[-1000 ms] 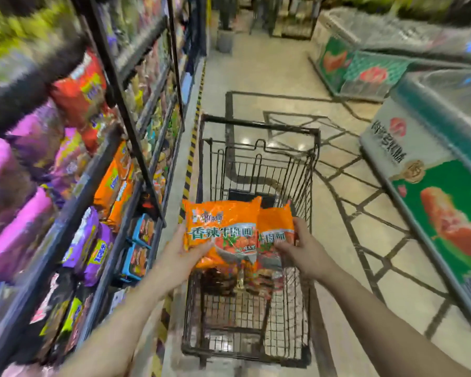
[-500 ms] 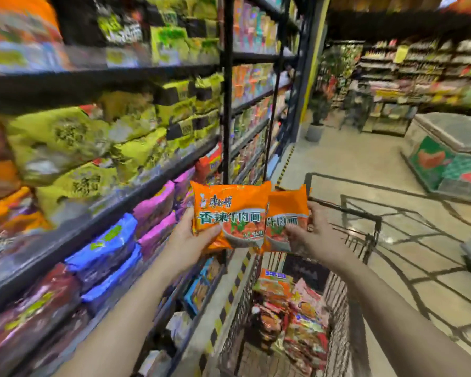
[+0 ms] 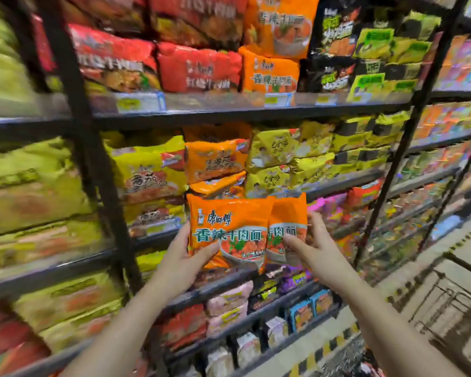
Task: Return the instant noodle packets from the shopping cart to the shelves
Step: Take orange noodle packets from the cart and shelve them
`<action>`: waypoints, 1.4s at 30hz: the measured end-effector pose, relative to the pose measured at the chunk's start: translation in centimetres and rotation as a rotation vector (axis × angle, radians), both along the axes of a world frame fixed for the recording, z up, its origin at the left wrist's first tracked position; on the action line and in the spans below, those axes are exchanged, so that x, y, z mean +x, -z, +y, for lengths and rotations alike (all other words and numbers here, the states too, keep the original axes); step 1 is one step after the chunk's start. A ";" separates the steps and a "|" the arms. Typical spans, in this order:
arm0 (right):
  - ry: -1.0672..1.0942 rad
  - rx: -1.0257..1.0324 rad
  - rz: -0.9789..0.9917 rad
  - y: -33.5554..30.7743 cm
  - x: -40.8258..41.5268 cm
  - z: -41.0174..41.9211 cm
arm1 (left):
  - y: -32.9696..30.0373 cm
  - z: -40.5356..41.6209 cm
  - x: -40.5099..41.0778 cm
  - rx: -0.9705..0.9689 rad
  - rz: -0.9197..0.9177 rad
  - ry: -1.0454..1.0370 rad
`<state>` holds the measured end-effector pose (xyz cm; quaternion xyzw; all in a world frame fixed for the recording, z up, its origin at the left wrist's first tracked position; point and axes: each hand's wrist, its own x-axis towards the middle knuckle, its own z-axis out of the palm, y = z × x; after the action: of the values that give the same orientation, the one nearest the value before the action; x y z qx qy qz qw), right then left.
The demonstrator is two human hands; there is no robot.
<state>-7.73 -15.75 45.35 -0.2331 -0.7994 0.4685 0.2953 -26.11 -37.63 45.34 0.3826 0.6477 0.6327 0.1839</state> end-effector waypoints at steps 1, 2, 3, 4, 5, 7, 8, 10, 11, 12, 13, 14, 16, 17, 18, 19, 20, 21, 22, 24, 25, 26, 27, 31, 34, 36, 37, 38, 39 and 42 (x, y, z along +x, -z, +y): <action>-0.058 -0.007 0.006 -0.2 -2.0 -2.0 | 0.1 -2.7 -1.1 0.001 0.002 -0.054; -0.114 -0.013 0.013 -0.5 -4.2 -4.0 | 0.2 -5.5 -2.1 0.006 0.004 -0.104; -0.170 -0.008 0.014 -0.8 -6.3 -6.3 | 0.3 -8.4 -3.2 0.013 0.005 -0.156; -0.208 -0.005 0.013 -1.0 -8.4 -8.5 | 0.4 -11.3 -4.3 0.021 0.004 -0.202; -0.247 0.004 0.009 -1.3 -10.4 -10.9 | 0.5 -14.4 -5.4 0.028 0.002 -0.248; -0.337 0.007 0.005 -1.7 -14.3 -16.1 | 0.4 -20.6 -7.3 0.037 0.010 -0.328; -0.374 0.004 0.005 -1.9 -16.2 -19.0 | 0.4 -23.8 -8.2 0.044 0.018 -0.363; -0.445 -0.011 0.017 -1.9 -19.9 -24.9 | 0.1 -30.5 -9.8 0.050 0.032 -0.424; -0.481 -0.021 0.029 -1.9 -21.5 -27.9 | 0.0 -33.7 -10.6 0.051 0.036 -0.452; -0.520 -0.031 0.043 -1.9 -23.2 -31.1 | 0.0 -37.1 -11.4 0.054 0.039 -0.481; -0.564 -0.038 0.056 -1.8 -25.1 -34.8 | 0.1 -41.0 -12.1 0.057 0.043 -0.519; -0.606 -0.056 0.065 -1.6 -26.8 -37.8 | 0.2 -44.2 -12.8 0.056 0.055 -0.552; -0.670 -0.070 0.062 -1.5 -29.3 -43.3 | 0.3 -49.9 -13.8 0.056 0.073 -0.632; -0.702 -0.060 0.061 -1.4 -30.7 -46.4 | 0.4 -53.1 -14.1 0.058 0.075 -0.678; -0.728 -0.056 0.062 -1.4 -31.9 -49.3 | 0.4 -56.1 -14.4 0.062 0.074 -0.715; -0.758 -0.054 0.062 -1.4 -33.0 -52.0 | 0.3 -59.0 -14.6 0.062 0.077 -0.755; -0.794 -0.064 0.065 -1.5 -34.1 -54.7 | 0.2 -61.6 -14.7 0.058 0.081 -0.792; -0.832 -0.063 0.064 -1.8 -35.0 -57.3 | 0.1 -64.2 -14.6 0.059 0.080 -0.825; -0.868 -0.066 0.067 -2.1 -35.9 -59.8 | -0.1 -66.6 -14.6 0.061 0.080 -0.854; -0.951 -0.078 0.075 -2.6 -37.7 -64.4 | -0.5 -71.1 -14.1 0.072 0.086 -0.912; -0.986 -0.078 0.076 -2.9 -38.5 -66.6 | -0.7 -73.0 -13.8 0.082 0.085 -0.944; -1.020 -0.079 0.084 -3.1 -39.3 -68.8 | -0.8 -74.9 -13.5 0.090 0.080 -0.979; -1.052 -0.073 0.094 -3.4 -40.1 -70.9 | -1.0 -76.7 -13.3 0.097 0.077 -1.018; -1.199 -0.032 0.099 -4.0 -43.3 -78.7 | -1.1 -83.4 -12.7 0.103 0.085 -1.182; -1.316 -0.031 0.096 -4.1 -46.2 -84.6 | -1.3 -87.5 -12.4 0.101 0.078 -1.288; -1.374 0.002 0.115 -4.0 -48.2 -88.9 | -1.2 -90.3 -12.3 0.097 0.087 -1.377; -1.407 0.000 0.119 -3.7 -49.1 -90.7 | -1.3 -91.5 -12.3 0.096 0.086 -1.404; -1.428 -0.021 0.113 -3.4 -49.7 -91.7 | -1.4 -92.3 -12.4 0.089 0.079 -1.419; -1.458 -0.037 0.106 -3.4 -50.5 -93.5 | -1.6 -93.4 -12.4 0.082 0.075 -1.459; -1.555 -0.047 0.113 -3.7 -52.9 -99.1 | -2.0 -97.0 -13.1 0.079 0.067 -1.550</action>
<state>-60.68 -114.86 49.03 0.4123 -0.7067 0.5690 -0.0829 -39.22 -134.67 47.30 -0.1545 0.7126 0.5912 -0.3446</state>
